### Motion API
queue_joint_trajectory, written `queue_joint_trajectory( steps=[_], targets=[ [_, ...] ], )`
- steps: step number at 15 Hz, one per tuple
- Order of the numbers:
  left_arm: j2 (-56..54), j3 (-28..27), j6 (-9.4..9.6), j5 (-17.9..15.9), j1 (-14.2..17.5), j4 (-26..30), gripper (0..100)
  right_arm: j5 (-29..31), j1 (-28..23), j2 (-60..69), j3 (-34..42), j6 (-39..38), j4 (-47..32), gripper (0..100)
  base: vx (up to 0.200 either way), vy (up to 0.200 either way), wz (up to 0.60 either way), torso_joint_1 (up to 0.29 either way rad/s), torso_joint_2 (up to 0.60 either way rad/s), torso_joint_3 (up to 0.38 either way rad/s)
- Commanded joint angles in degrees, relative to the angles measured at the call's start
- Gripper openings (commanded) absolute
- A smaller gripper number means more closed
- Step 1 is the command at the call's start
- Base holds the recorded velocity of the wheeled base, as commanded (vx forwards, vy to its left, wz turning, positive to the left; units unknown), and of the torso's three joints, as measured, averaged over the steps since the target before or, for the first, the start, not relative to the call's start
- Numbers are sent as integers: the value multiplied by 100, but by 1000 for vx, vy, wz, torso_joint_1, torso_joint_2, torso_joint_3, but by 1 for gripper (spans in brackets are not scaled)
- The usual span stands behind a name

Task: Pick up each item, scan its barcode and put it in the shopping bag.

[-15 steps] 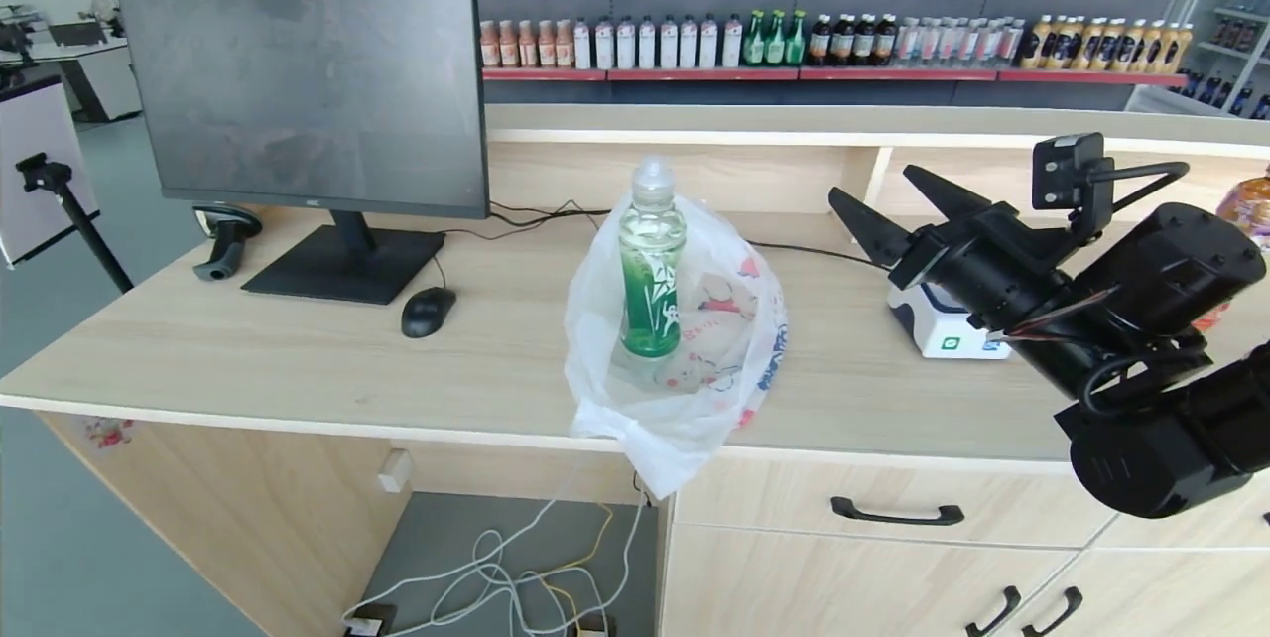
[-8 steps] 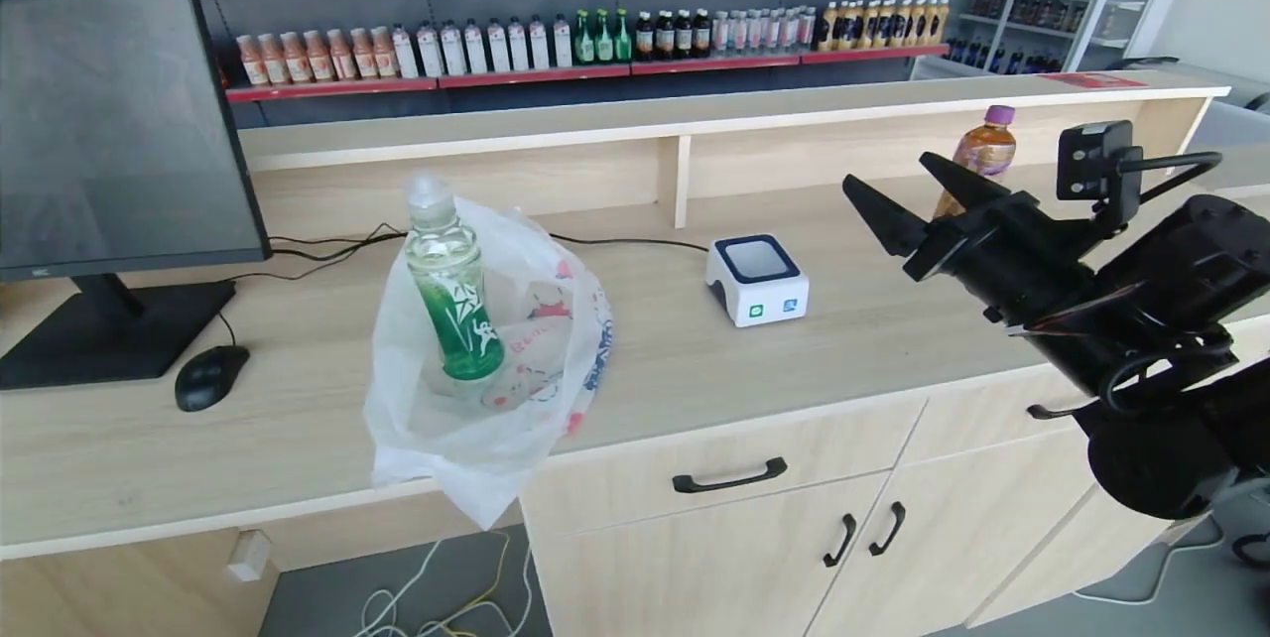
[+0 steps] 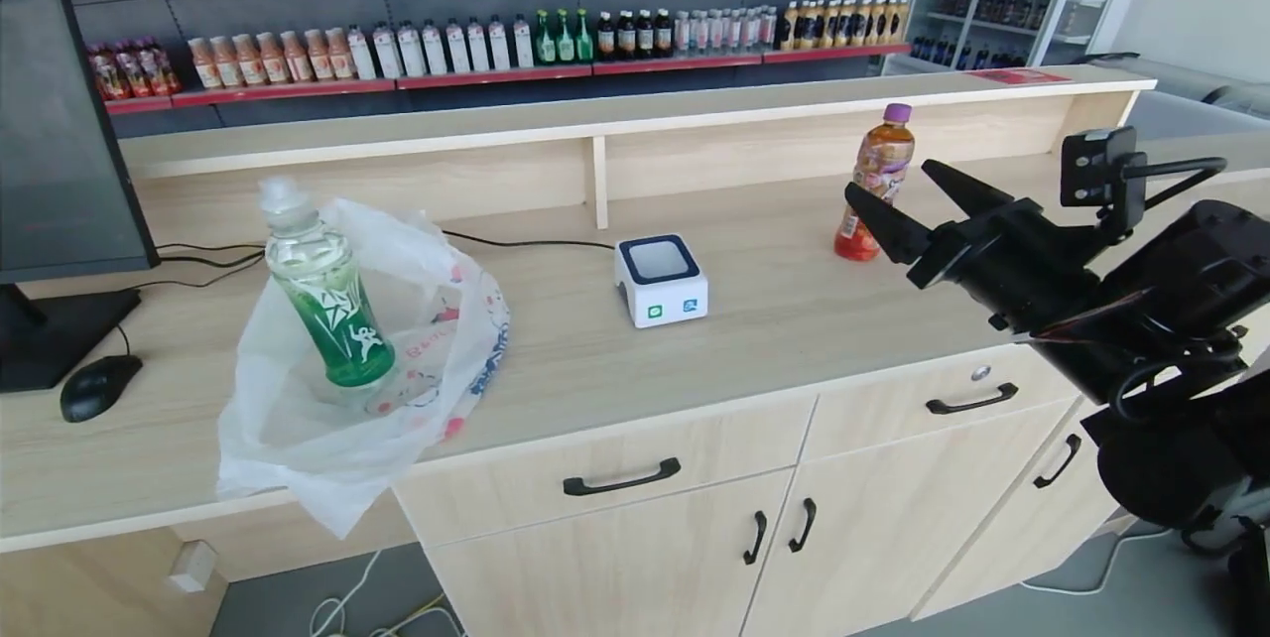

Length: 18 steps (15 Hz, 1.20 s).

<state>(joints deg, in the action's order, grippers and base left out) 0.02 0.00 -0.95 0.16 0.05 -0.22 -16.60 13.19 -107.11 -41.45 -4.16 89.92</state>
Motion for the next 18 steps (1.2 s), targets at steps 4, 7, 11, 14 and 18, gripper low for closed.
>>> queue_joint_trajectory(
  steps=[4,7,11,14,18],
  targets=[
    [6,0,-19,2,4,-4,100,-1,8,32,119,47,8,100,0,-200,150,2,2,2],
    [6,0,-10,2,4,-4,100,-10,8,137,199,47,8,100,0,-200,600,-1,-5,1],
    [6,0,-10,2,4,-4,100,-1,-45,269,322,47,8,100,0,-200,300,5,0,2],
    [6,0,-10,2,4,-13,100,-1,-45,322,409,55,8,100,0,-200,0,2,2,4],
    [6,0,-10,2,4,-4,100,-1,-45,384,489,47,8,100,0,-200,0,1,5,4]
  ],
)
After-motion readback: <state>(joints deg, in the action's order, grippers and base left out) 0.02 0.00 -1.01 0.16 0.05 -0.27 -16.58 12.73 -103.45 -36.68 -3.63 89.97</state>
